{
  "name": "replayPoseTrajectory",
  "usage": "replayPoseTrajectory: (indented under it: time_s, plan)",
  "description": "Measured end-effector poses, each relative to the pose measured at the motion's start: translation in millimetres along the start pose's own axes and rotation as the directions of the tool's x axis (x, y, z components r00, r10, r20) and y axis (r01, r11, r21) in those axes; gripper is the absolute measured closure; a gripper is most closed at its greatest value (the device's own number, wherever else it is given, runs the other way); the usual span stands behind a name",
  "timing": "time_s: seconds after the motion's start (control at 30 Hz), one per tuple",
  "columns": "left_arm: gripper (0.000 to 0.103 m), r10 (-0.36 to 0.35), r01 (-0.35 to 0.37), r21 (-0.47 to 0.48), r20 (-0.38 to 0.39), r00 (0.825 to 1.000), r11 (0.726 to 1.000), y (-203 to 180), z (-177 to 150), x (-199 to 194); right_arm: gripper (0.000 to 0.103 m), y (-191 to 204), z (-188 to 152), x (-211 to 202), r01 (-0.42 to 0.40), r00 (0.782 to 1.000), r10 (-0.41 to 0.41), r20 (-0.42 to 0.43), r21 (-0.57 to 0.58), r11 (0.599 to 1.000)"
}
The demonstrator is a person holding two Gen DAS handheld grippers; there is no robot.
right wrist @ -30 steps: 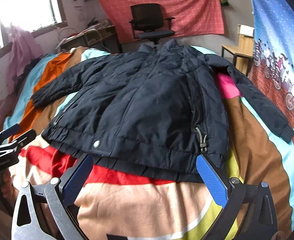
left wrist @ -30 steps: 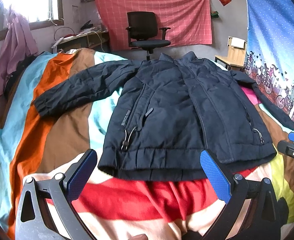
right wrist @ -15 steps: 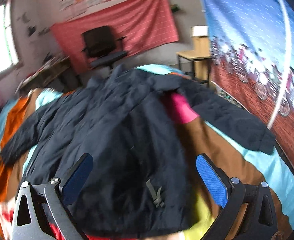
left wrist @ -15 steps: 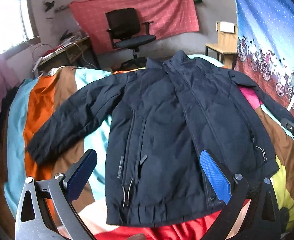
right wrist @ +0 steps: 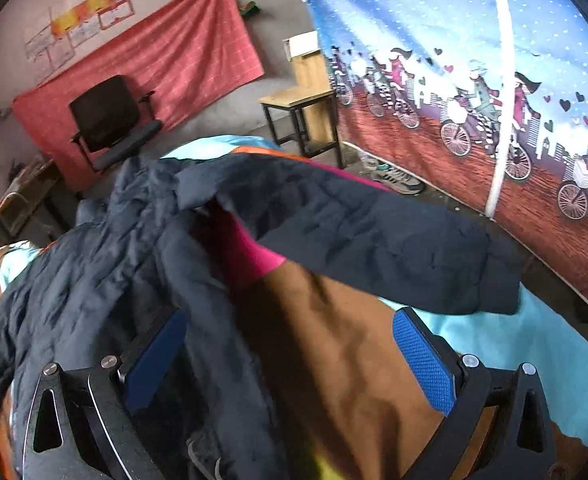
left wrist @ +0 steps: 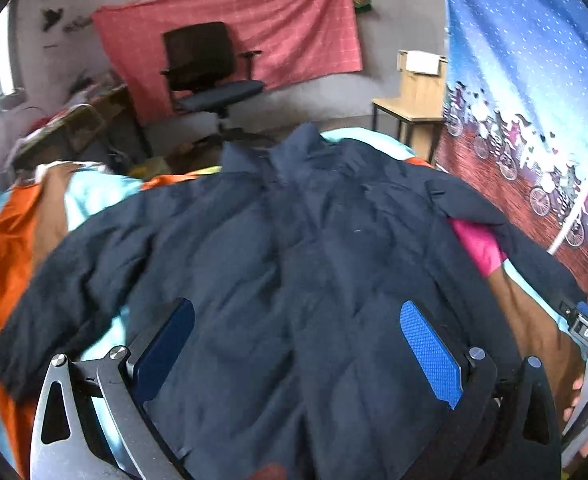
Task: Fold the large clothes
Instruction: 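Move the right tool to the jacket sleeve cuff and grasp it, then lift the sleeve with the right tool and fold it across the jacket body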
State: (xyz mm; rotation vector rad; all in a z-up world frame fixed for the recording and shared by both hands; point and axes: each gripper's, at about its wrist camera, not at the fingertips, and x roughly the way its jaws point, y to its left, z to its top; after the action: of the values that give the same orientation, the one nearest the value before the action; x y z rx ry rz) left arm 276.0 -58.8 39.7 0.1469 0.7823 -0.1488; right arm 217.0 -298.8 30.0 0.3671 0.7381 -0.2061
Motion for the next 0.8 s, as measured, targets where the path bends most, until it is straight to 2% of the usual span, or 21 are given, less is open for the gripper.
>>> replayPoseTrajectory:
  time_s: [0.1,0.23,0.43,0.57,0.63,0.8]
  plan:
    - [0.002,-0.019,0.019,0.007,-0.022,1.0,1.0,-7.7,13.0,27.0,0.0,-9.7,0.0,9.1,0.006,1.0,-0.006,-0.007,0.052,0.999]
    - [0.002,-0.019,0.019,-0.005,-0.013,1.0,1.0,-21.1,32.0,61.2,0.0,-38.8,-6.3,18.6,0.003,0.999,0.004,-0.036,0.184,0.983]
    - [0.002,0.011,-0.012,-0.011,-0.015,1.0,1.0,-43.0,59.4,111.3,0.0,-84.6,-8.1,36.1,-0.047,0.994,0.077,-0.078,0.328,0.943]
    - [0.002,0.016,-0.018,-0.054,-0.041,0.999,0.998,-54.8,76.8,147.2,0.0,-109.3,-8.3,54.0,-0.107,0.981,0.167,-0.101,0.439,0.892]
    - [0.002,0.016,-0.019,-0.073,-0.049,0.999,0.997,-60.5,83.2,158.6,0.0,-119.0,-6.8,60.7,-0.119,0.978,0.185,-0.092,0.484,0.867]
    - [0.002,0.016,-0.021,-0.091,-0.054,0.998,0.996,-80.8,105.0,192.9,0.0,-144.6,3.4,69.0,-0.18,0.972,0.236,-0.012,0.609,0.772]
